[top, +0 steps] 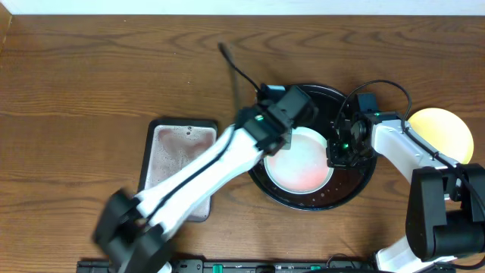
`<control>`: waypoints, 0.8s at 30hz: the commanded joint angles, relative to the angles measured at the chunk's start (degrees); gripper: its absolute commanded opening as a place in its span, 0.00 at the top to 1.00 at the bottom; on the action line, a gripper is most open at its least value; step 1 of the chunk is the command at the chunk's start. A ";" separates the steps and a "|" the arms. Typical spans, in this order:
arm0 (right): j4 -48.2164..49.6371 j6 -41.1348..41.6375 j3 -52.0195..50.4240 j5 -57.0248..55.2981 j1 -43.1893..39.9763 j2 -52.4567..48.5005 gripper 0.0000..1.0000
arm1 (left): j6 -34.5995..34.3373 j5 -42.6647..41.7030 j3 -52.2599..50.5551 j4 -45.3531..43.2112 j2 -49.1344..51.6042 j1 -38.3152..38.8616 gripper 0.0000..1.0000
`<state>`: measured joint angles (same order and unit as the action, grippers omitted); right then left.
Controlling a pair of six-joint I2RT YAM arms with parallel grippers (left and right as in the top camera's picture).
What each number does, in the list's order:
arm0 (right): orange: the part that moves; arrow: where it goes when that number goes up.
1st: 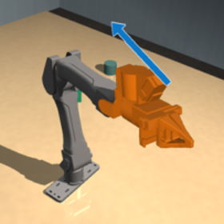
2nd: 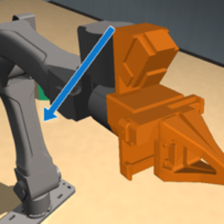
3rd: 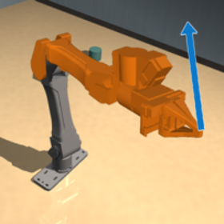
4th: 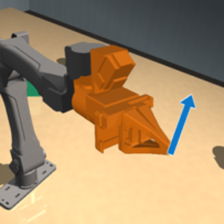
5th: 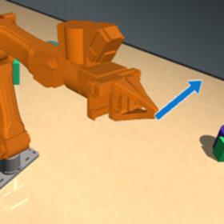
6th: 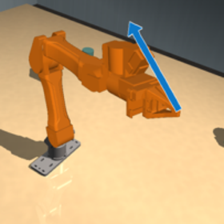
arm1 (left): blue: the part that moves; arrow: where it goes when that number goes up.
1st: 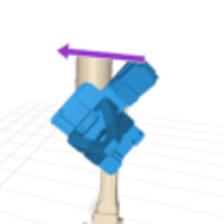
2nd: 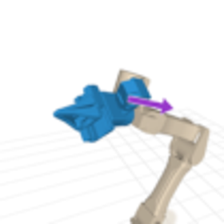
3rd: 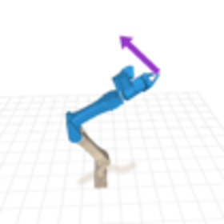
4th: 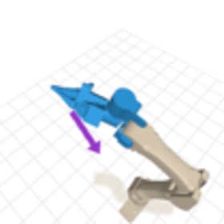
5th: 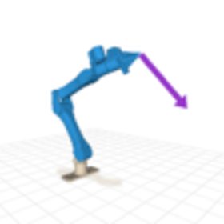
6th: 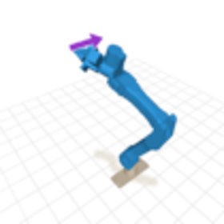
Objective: Clean dirty plates on tray and stack at the side
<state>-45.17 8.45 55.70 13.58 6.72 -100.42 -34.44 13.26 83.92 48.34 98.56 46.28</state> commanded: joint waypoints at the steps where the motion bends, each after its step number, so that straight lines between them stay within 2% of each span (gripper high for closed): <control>1: -0.92 -0.94 -1.14 -6.25 0.04 2.69 0.99 | 0.37 1.09 0.11 4.02 -7.21 -0.33 0.87; 6: -0.94 -0.81 -1.14 -7.19 0.17 8.28 0.99 | 0.35 1.14 -0.55 14.60 -13.90 -4.13 0.92; 12: -0.96 -0.81 -1.14 -7.39 1.73 13.94 0.99 | 0.35 1.51 -8.76 20.59 -20.63 -15.76 0.92; 16: -1.88 -0.76 -1.14 -11.19 3.54 15.17 0.99 | 0.61 -1.27 -18.12 16.39 -23.91 -24.63 0.92; 19: -2.45 1.38 -1.14 -16.26 5.66 15.72 0.99 | 4.96 -9.18 -26.51 7.85 -24.28 -30.86 0.92; 24: -2.49 2.27 -1.11 -17.81 8.66 18.67 0.99 | 6.71 -10.56 -30.97 2.51 -24.20 -34.10 0.91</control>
<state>-47.53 9.43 54.61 -1.23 13.37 -85.21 -30.65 5.76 54.22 51.81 74.83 13.78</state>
